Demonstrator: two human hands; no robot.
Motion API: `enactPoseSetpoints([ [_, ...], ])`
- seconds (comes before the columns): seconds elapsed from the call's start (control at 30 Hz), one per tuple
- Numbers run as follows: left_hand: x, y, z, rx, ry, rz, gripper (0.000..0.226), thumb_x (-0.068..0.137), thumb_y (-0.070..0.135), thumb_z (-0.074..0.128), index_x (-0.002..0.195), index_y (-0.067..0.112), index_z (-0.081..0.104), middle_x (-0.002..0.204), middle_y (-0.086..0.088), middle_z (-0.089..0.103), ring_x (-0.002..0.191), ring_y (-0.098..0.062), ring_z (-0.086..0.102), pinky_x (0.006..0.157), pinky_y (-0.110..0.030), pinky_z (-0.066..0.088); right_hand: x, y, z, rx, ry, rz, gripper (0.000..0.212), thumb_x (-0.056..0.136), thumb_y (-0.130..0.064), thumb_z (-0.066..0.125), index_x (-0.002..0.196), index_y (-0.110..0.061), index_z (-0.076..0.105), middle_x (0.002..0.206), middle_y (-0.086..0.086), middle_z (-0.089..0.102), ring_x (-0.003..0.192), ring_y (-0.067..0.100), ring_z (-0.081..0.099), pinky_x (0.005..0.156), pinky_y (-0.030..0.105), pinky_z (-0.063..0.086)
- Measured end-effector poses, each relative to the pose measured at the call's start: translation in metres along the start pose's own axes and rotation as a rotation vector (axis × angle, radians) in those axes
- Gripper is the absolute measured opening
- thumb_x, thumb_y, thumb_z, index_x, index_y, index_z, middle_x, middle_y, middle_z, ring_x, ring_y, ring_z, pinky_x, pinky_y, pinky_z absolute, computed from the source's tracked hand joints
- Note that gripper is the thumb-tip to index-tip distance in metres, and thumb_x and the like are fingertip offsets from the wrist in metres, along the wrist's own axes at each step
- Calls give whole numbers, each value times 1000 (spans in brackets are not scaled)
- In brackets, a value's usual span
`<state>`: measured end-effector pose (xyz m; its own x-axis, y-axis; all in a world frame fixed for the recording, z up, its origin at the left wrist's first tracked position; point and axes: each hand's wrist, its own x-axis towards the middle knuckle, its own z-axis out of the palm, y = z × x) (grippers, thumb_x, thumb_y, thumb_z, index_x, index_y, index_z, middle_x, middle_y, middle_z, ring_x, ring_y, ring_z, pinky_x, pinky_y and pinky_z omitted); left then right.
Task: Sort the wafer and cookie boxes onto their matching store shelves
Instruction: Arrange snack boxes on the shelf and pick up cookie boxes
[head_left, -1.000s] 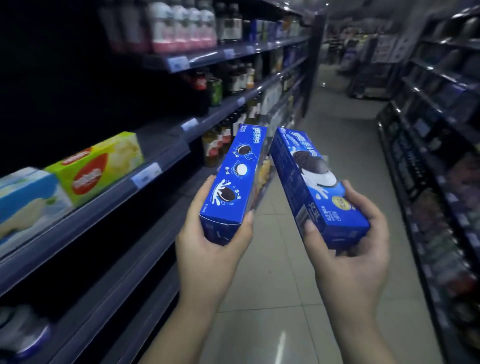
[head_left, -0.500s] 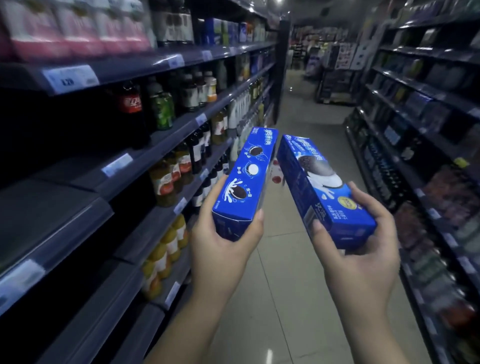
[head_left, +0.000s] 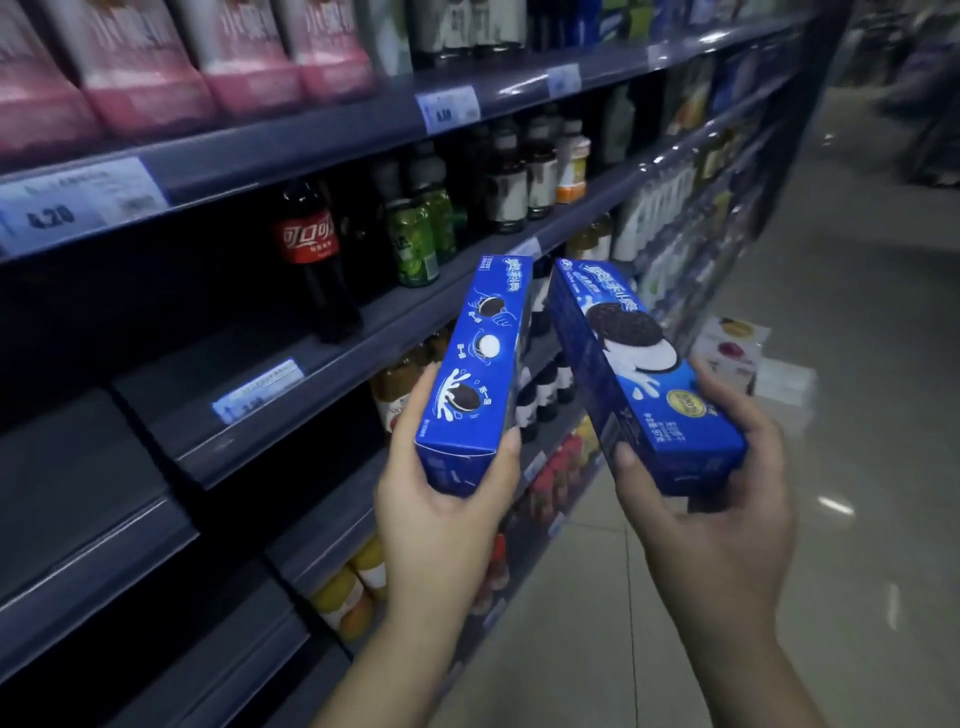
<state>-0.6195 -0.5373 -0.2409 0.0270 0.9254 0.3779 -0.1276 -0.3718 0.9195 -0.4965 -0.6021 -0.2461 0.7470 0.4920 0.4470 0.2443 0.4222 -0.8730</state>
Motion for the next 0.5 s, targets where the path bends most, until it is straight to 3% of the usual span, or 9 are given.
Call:
enactPoseSetpoints([
  [0.07, 9, -6, 27, 44, 68, 14, 64, 72, 26, 80, 129, 32, 50, 123, 17, 64, 112, 3, 60, 89, -14, 49, 34, 14, -8, 84, -75, 14, 65, 69, 11, 76, 123, -16, 53, 124, -16, 64, 107, 0, 64, 79, 9, 50],
  [0.13, 14, -7, 61, 55, 144, 27, 68, 73, 25, 79, 133, 23, 49, 126, 9, 62, 109, 6, 61, 85, -11, 49, 69, 25, -23, 114, -159, 13, 64, 70, 15, 72, 124, -13, 52, 120, -18, 65, 102, -4, 65, 76, 7, 50],
  [0.23, 19, -8, 117, 59, 232, 48, 67, 71, 25, 70, 134, 20, 48, 121, 16, 61, 103, 11, 61, 77, -6, 48, 125, 37, -54, 126, -272, 4, 64, 71, 11, 73, 123, -20, 52, 135, -4, 57, 110, 0, 62, 76, 8, 50],
  [0.37, 28, -14, 192, 65, 302, 77, 65, 73, 21, 71, 134, 17, 48, 116, 24, 60, 100, 16, 60, 77, -3, 45, 197, 53, -93, 137, -370, 18, 62, 72, 4, 75, 126, -18, 52, 129, -12, 60, 108, 1, 63, 76, 11, 51],
  [0.5, 49, -23, 267, 36, 344, 61, 66, 71, 24, 71, 132, 26, 47, 115, 30, 62, 107, 11, 59, 80, -6, 46, 269, 72, -116, 148, -404, 40, 66, 69, -15, 81, 128, -19, 51, 133, -8, 58, 114, 8, 62, 85, 20, 54],
])
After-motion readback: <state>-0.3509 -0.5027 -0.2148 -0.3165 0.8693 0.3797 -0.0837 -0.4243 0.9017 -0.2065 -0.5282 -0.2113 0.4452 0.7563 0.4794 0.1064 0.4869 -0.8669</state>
